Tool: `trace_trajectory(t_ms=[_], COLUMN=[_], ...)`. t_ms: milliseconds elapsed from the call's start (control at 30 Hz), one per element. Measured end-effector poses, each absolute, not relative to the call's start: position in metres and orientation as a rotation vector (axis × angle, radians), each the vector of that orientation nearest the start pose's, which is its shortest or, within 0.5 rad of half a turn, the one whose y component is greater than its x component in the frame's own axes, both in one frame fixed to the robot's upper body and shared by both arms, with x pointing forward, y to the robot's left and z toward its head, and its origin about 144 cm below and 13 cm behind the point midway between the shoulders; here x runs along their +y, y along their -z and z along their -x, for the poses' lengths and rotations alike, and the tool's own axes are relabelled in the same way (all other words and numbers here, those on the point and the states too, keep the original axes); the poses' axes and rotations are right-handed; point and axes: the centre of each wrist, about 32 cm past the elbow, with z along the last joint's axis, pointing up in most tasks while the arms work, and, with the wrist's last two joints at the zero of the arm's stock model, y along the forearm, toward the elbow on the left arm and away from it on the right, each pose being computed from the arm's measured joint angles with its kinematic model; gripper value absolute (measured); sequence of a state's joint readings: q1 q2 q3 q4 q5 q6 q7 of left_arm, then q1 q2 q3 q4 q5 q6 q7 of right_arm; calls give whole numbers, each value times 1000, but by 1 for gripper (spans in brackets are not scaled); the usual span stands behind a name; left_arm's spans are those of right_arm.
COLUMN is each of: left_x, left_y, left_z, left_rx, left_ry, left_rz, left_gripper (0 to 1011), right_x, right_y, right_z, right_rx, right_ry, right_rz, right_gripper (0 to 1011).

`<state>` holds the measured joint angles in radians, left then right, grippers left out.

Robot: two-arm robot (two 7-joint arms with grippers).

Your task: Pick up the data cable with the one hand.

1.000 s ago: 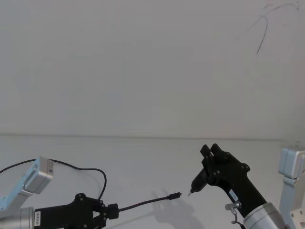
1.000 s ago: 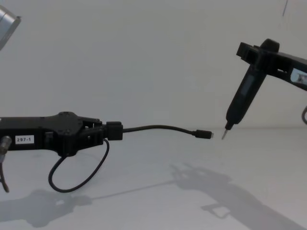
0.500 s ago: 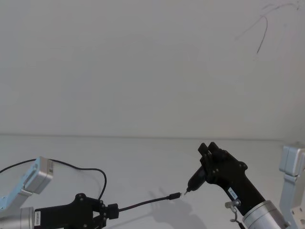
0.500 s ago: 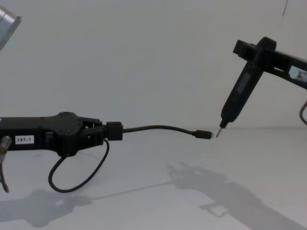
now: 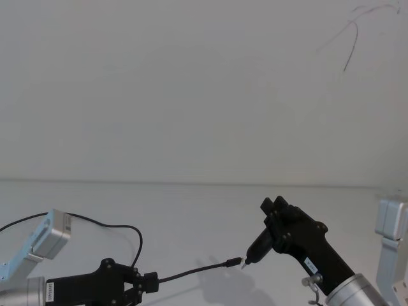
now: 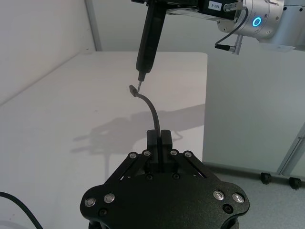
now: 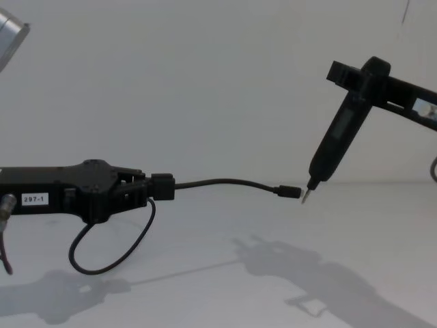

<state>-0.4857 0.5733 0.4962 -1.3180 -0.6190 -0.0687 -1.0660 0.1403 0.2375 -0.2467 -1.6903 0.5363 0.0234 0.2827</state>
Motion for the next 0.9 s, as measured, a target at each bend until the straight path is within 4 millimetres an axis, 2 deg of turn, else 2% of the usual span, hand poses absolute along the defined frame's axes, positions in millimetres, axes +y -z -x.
trace_trajectory(t_ms=[900], left_x=[306], left_y=[-1218], left_z=[-563], left_rx=[-85], left_ry=[-247], left_rz=[-53], left_gripper=[43], right_x=[-211], right_y=[-1210], right_z=[-487], right_rx=[52], right_ry=[959], right_rz=[-350], right_gripper=[251])
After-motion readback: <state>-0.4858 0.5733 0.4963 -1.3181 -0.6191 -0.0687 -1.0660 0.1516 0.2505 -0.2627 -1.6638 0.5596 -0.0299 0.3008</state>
